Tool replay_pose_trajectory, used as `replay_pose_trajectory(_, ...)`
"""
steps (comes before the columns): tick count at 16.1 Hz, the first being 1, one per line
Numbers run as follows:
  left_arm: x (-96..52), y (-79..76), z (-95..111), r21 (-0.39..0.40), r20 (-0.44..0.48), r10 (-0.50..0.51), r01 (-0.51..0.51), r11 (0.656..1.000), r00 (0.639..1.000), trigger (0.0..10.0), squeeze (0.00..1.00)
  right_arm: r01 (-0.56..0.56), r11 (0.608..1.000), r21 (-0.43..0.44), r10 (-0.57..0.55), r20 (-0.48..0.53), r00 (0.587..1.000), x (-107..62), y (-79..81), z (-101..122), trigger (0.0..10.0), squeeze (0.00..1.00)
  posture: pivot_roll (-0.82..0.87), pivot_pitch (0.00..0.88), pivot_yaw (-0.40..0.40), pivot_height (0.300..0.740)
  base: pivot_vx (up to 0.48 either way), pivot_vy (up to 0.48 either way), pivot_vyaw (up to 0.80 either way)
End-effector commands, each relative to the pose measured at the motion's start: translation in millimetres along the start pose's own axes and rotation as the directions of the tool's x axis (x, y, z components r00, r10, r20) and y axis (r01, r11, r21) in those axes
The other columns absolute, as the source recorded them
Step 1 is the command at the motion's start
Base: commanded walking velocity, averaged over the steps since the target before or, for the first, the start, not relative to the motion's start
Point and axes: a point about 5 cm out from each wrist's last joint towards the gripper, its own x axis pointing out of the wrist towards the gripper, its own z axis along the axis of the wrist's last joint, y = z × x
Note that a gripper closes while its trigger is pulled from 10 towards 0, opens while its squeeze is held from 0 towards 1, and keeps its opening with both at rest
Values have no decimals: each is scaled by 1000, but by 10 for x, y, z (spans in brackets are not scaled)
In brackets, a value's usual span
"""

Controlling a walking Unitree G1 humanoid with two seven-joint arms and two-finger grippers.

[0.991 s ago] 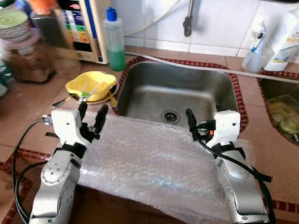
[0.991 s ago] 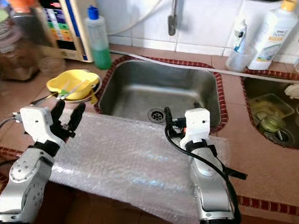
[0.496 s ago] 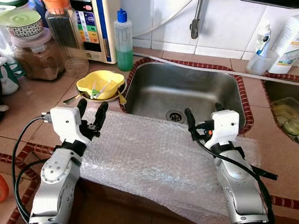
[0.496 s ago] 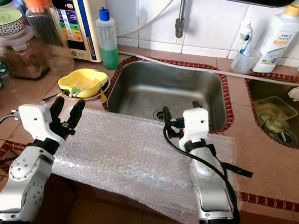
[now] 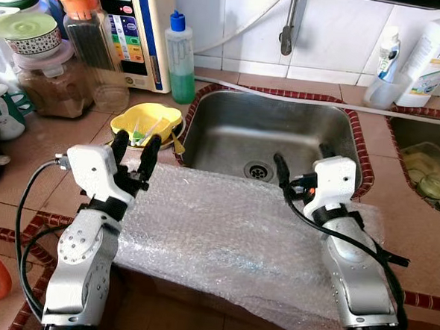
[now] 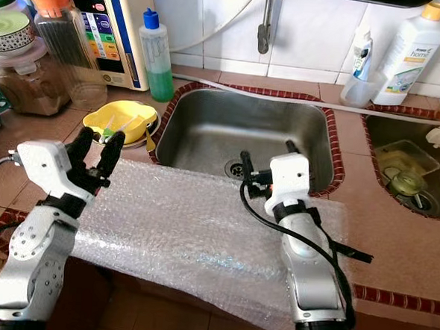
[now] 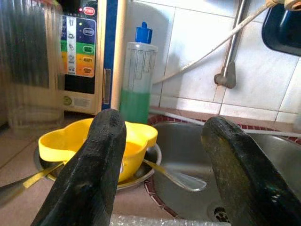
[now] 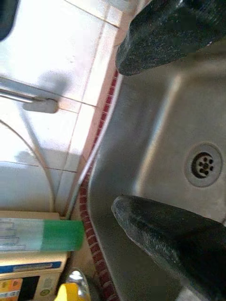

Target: Kitchen organization

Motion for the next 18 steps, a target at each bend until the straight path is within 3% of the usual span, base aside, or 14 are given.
replay_pose_trajectory(1, 19, -28, 82, -1, 27, -23, 23, 1000, 999, 10000, 0, 6, 1000, -15, -6, 44, 999, 17, -11, 100, 10000, 0, -160, 104, 64, 740, 0, 0, 0)
replay_pose_trajectory(13, 21, -50, 101, -7, 26, -34, 34, 999, 999, 10000, 0, -19, 999, -39, 22, 65, 998, 24, 44, 141, 10000, 0, -157, 103, 63, 740, 247, 0, 0)
replay_pose_trajectory(18, 24, -17, 152, 10, 49, 5, -5, 1000, 999, 10000, 0, -27, 998, -49, 30, 70, 997, 19, 59, 142, 10000, 0, -156, 103, 63, 740, 0, 0, 0)
